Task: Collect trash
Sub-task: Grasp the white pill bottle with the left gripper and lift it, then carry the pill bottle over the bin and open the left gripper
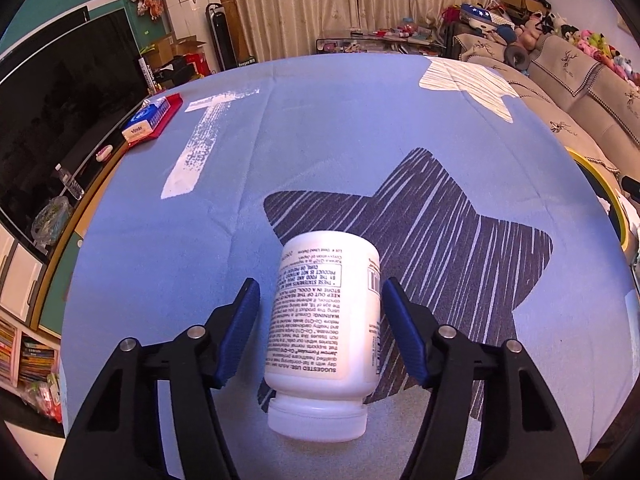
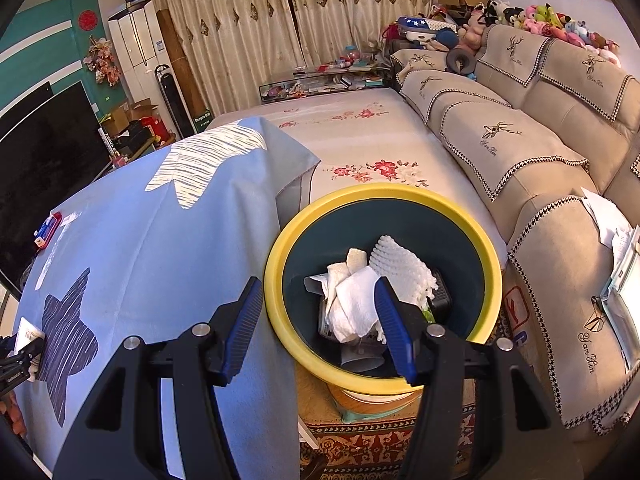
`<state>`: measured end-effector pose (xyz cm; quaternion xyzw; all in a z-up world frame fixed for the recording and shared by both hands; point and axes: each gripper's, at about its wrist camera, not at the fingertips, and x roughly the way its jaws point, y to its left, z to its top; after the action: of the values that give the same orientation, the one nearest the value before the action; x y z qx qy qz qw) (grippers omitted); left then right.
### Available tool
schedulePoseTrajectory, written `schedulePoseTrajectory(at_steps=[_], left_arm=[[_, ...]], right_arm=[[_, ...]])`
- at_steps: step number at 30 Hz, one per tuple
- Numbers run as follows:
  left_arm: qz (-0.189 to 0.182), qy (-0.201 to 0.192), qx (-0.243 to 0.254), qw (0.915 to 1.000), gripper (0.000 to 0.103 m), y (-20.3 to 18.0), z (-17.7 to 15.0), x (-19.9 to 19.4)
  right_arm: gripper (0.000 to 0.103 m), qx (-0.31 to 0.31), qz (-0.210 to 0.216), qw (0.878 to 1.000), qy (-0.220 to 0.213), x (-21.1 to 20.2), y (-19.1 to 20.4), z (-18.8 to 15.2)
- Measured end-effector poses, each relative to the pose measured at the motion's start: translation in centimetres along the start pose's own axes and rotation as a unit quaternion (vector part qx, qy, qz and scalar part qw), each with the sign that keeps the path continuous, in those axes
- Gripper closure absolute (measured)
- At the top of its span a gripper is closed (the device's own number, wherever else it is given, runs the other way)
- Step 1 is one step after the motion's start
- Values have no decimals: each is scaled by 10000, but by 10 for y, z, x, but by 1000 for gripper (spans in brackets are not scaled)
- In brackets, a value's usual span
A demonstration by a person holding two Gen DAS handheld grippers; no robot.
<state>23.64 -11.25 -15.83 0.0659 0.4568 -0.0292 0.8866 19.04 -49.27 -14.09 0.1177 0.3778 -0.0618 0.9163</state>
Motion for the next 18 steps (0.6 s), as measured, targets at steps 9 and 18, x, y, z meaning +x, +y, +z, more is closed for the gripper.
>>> schedulePoseTrajectory(at_steps=[9, 18], left_arm=[[-100, 19, 56, 9999, 55, -6, -2, 2], [-284, -310, 379, 9984, 56, -38, 23, -17]], right_arm=[[48, 51, 58, 10000, -27, -5, -5, -4], [48, 261, 114, 9995, -123, -13, -23, -10]])
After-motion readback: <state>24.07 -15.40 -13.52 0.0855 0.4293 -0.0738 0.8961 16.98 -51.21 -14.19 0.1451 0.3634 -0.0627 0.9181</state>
